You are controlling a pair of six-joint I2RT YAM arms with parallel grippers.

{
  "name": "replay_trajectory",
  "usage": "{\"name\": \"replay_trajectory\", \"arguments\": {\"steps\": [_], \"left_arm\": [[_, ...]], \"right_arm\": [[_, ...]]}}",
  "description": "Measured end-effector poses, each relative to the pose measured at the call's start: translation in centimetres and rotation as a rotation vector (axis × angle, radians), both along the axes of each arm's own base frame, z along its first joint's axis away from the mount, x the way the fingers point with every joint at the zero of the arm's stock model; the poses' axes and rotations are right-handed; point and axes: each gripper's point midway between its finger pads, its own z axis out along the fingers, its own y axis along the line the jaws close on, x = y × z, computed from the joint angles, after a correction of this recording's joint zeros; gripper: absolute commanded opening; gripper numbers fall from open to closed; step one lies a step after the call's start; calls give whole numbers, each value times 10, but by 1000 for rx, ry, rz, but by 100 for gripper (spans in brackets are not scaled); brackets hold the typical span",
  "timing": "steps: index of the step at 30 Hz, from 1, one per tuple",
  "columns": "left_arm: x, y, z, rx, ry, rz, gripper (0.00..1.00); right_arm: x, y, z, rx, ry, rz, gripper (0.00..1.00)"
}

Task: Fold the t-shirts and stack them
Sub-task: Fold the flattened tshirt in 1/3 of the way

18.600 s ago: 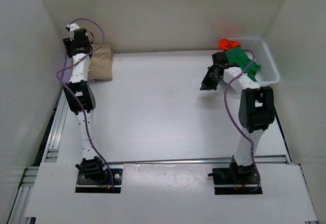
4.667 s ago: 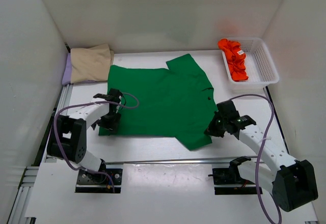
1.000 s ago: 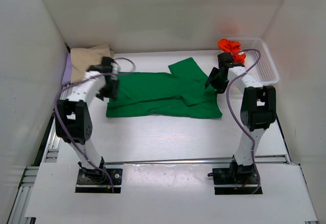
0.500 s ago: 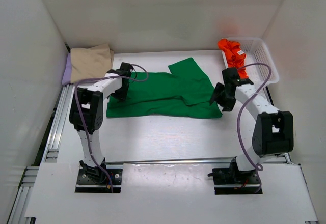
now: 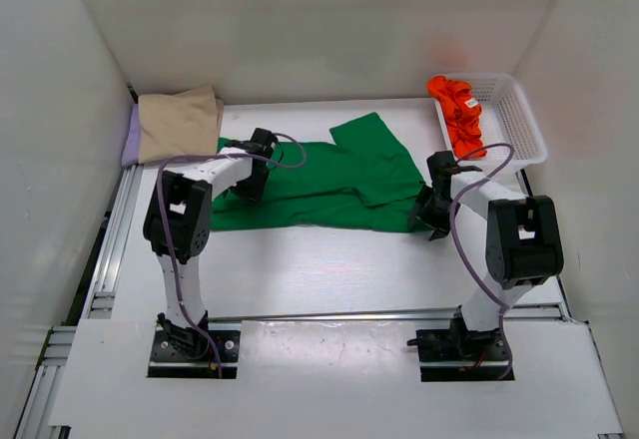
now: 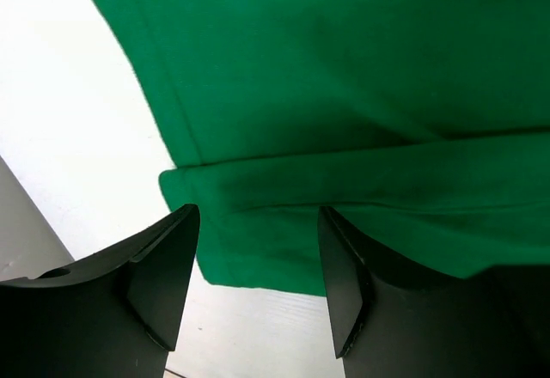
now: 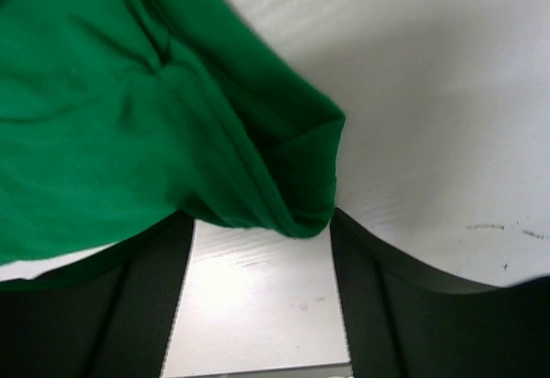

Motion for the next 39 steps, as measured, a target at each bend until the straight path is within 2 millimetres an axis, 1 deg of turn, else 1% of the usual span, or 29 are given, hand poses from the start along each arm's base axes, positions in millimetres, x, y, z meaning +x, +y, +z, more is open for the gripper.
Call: {"name": "replay_trajectory", "arguments": {"steps": [1, 2, 4, 5, 6, 8, 9, 12, 13, 16, 20, 23, 26, 28, 31, 32, 34, 35, 36, 38, 39], "left_arm": [[0, -1, -2, 1, 4, -2, 68], [-1, -1, -4, 4, 12, -3, 68], [-1, -1, -10, 10, 28, -3, 68], [0, -1, -12, 13, 35, -3, 68], [3, -2, -15, 17, 37, -3, 68], [8, -2, -14, 25, 32, 0, 68], [10, -2, -13, 28, 26, 1, 68], [17, 0, -12, 47, 15, 8, 68], [20, 1, -12, 55, 12, 12, 68], [31, 4, -9, 62, -9, 27, 68], [45, 21, -1, 85, -45, 74, 68], [61, 36, 3, 106, -75, 116, 68], [80, 45, 3, 117, -106, 148, 70], [88, 50, 5, 118, -125, 165, 70], [85, 52, 6, 99, -127, 167, 75], [78, 51, 6, 80, -116, 162, 79], [60, 53, 10, 54, -90, 158, 79], [49, 53, 14, 44, -69, 154, 79], [38, 54, 19, 28, -38, 151, 79], [26, 55, 26, -25, 15, 157, 79], [21, 56, 29, -70, 45, 166, 78]], "right_arm": [[2, -1, 0, 4, -4, -7, 60], [4, -1, 0, 6, -5, -12, 52], [6, -2, -1, 11, -3, -22, 44], [6, -2, -1, 16, -3, -26, 36], [7, -2, -2, 20, -3, -31, 31], [9, 0, -2, 33, -4, -38, 23], [10, 2, -2, 43, -7, -41, 15], [12, 4, -2, 57, -10, -44, 3], [13, 4, -2, 60, -9, -45, 1], [12, 5, -2, 67, -6, -44, 1], [12, 5, -2, 69, -6, -42, 0], [12, 5, -2, 69, -7, -38, 0], [12, 5, -2, 70, -7, -38, 0], [12, 5, -2, 70, -6, -39, 0], [12, 4, -2, 74, -6, -42, 0], [12, 3, -2, 74, -6, -41, 0], [12, 3, -2, 78, -6, -39, 0], [12, 3, -2, 81, -5, -36, 12], [12, 3, -1, 84, -4, -32, 22], [11, 1, -1, 83, -2, -33, 39], [11, 1, 0, 87, 0, -36, 42]]}}
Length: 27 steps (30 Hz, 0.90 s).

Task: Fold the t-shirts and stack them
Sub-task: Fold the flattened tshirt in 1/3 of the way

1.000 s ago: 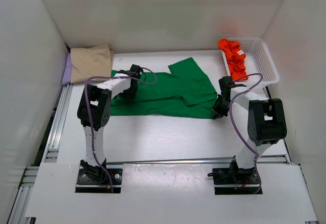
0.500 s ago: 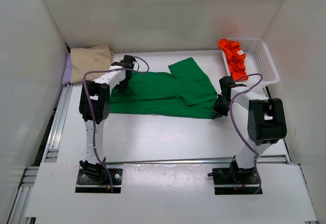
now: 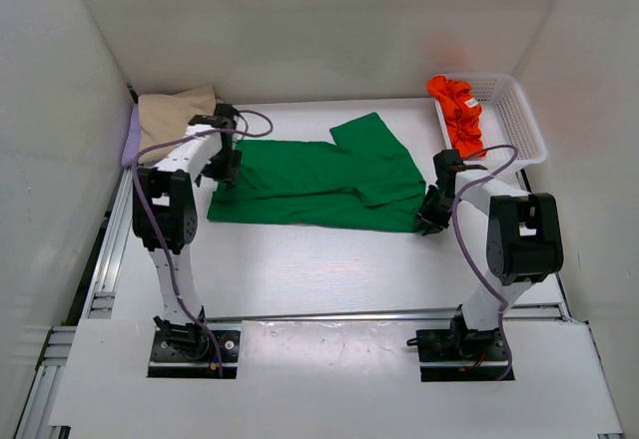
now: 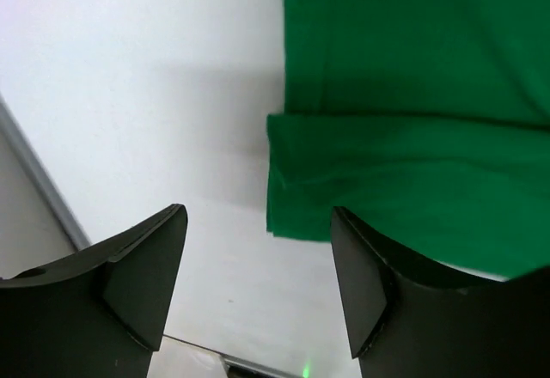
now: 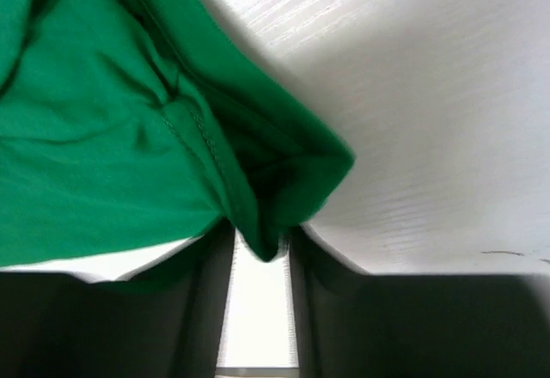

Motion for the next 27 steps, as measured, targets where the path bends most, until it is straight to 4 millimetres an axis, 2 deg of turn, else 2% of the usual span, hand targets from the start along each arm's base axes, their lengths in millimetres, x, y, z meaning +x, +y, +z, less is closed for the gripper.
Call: {"name": "replay_trajectory", "arguments": {"steps": [3, 7, 10, 13, 16, 18, 19, 20, 21, 22, 24, 25, 27], "left_arm": [[-16, 17, -1, -129, 68, 69, 79], [-48, 38, -20, -261, 156, 172, 81], [-63, 30, -32, -345, 211, 191, 82], [-64, 13, -35, -416, 223, 169, 82], [-60, -1, -41, -467, 230, 151, 80], [-57, -6, -47, -491, 240, 147, 73], [-56, -8, -50, -505, 246, 147, 67], [-55, -10, -54, -517, 252, 150, 52], [-55, -11, -56, -524, 256, 154, 44], [-56, -13, -58, -532, 266, 154, 36], [-57, -14, -59, -544, 272, 156, 10], [-58, -13, -60, -551, 273, 157, 10], [-60, -14, -60, -566, 277, 164, 10]], "right_arm": [[-2, -2, 2, -4, -5, 5, 51], [-11, 0, 5, 12, -11, 6, 55], [-10, 1, 7, 24, -22, -1, 59], [-6, 1, 8, 40, -31, -27, 63], [-2, -1, 9, 44, -41, -59, 61], [-1, -4, 8, 39, -40, -84, 56], [0, -6, 6, 34, -36, -95, 48], [0, -7, 3, 31, -28, -106, 43], [0, -8, 1, 31, -18, -120, 38], [2, -9, 1, 32, -15, -134, 24], [5, -10, -1, 35, -11, -156, 10], [6, -10, -1, 41, -10, -163, 0], [8, -10, -1, 44, -12, -178, 0]]}}
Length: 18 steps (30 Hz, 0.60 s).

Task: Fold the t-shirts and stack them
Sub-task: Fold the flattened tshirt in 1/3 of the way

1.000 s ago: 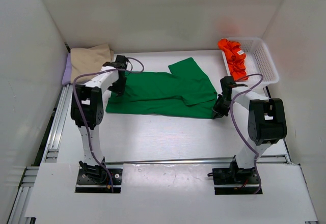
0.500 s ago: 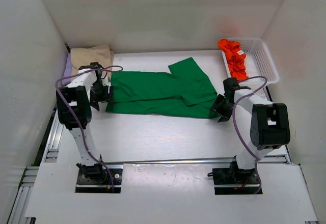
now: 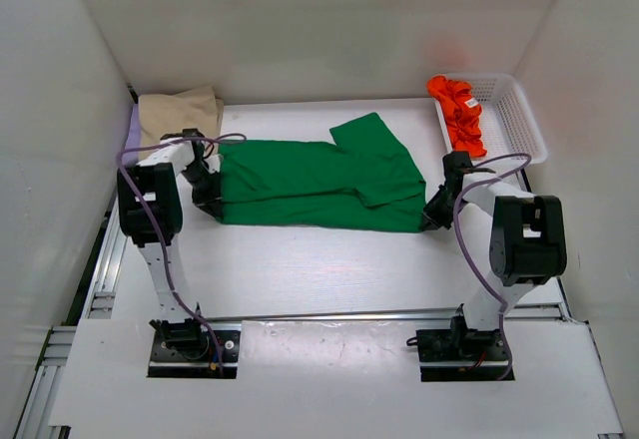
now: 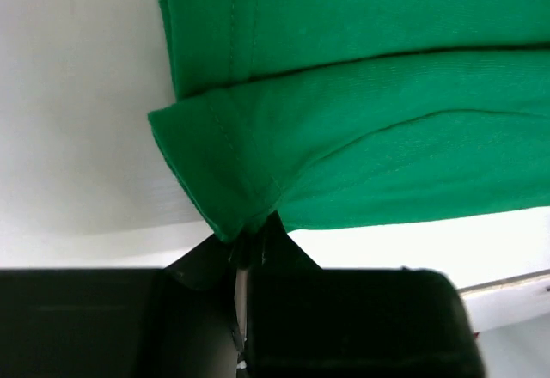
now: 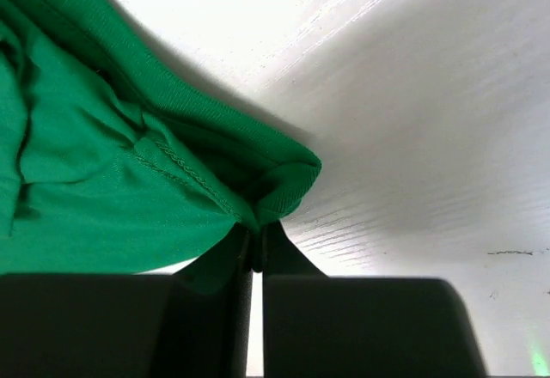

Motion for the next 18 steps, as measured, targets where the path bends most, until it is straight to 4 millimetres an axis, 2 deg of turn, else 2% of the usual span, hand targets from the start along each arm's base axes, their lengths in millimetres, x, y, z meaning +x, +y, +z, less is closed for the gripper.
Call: {"name": "replay_trajectory", "arguments": {"steps": [4, 6, 8, 10, 13, 16, 18], "left_arm": [[-19, 7, 1, 0, 20, 26, 10], [-39, 12, 3, 17, 41, 38, 10], [-67, 15, 9, 38, 69, 44, 14], [-96, 18, 16, 62, 92, 42, 32], [-136, 23, 26, 112, 127, 35, 59], [-163, 38, 29, 220, 149, 15, 64], [-168, 51, 29, 325, 126, -14, 69]], "right_arm": [[-7, -2, 2, 6, -23, -25, 0], [-28, -4, 5, 8, -24, -43, 0], [-55, -4, 9, 11, -19, -58, 0], [-83, -5, 12, 13, -9, -76, 0], [-113, -7, 11, 10, 2, -96, 0], [-134, -8, 5, 10, 31, -105, 0], [-140, -8, 2, 14, 47, -104, 0]]}}
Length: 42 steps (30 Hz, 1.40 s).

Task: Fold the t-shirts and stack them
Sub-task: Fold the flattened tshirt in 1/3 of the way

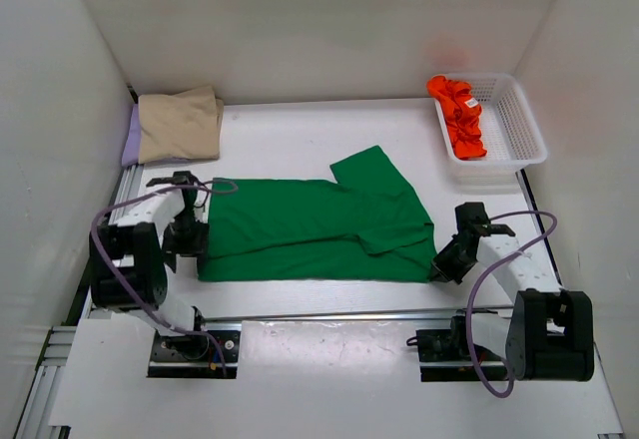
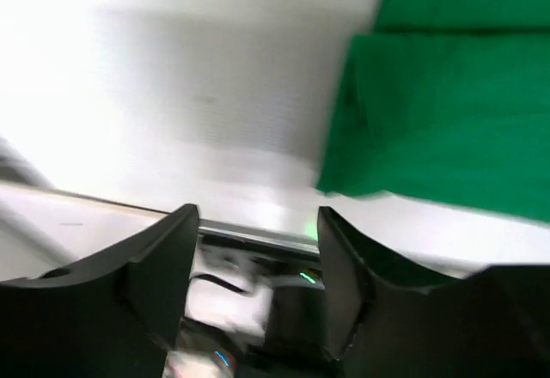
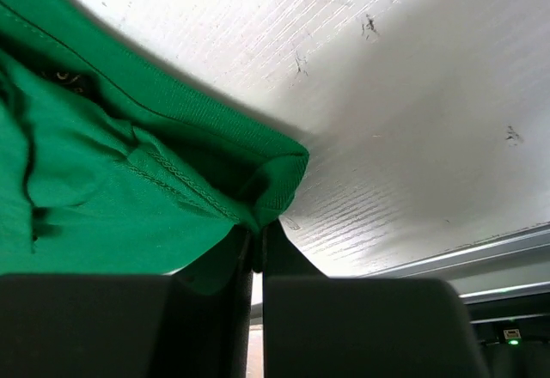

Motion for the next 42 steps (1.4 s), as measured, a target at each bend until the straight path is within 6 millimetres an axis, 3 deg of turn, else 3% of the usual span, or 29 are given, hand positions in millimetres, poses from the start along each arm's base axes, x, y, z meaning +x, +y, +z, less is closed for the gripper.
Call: {"name": "replay_trajectory", "arguments": {"steps": [2, 4, 7, 10, 14, 20, 36, 42], "left_arm": [[7, 7, 5, 104, -65, -68, 72], [30, 6, 17, 181, -199, -139, 75], [63, -13, 41, 210, -430, -216, 76], [74, -32, 47, 203, -566, -280, 76], [64, -44, 21, 203, -502, -354, 60], [58, -47, -5, 211, -364, -394, 60], [54, -39, -20, 262, -204, -412, 60], [93, -36, -5, 272, -276, -351, 60]], "right_arm": [[-1, 0, -1, 3, 2, 5, 0], [-1, 1, -2, 3, 7, 12, 0], [-2, 2, -3, 9, 18, 19, 0], [-2, 2, -3, 10, 18, 29, 0], [-2, 2, -3, 10, 17, 34, 0], [-2, 2, -3, 10, 15, 39, 0], [-2, 1, -3, 8, 15, 42, 0], [-2, 1, -3, 8, 12, 48, 0]]}}
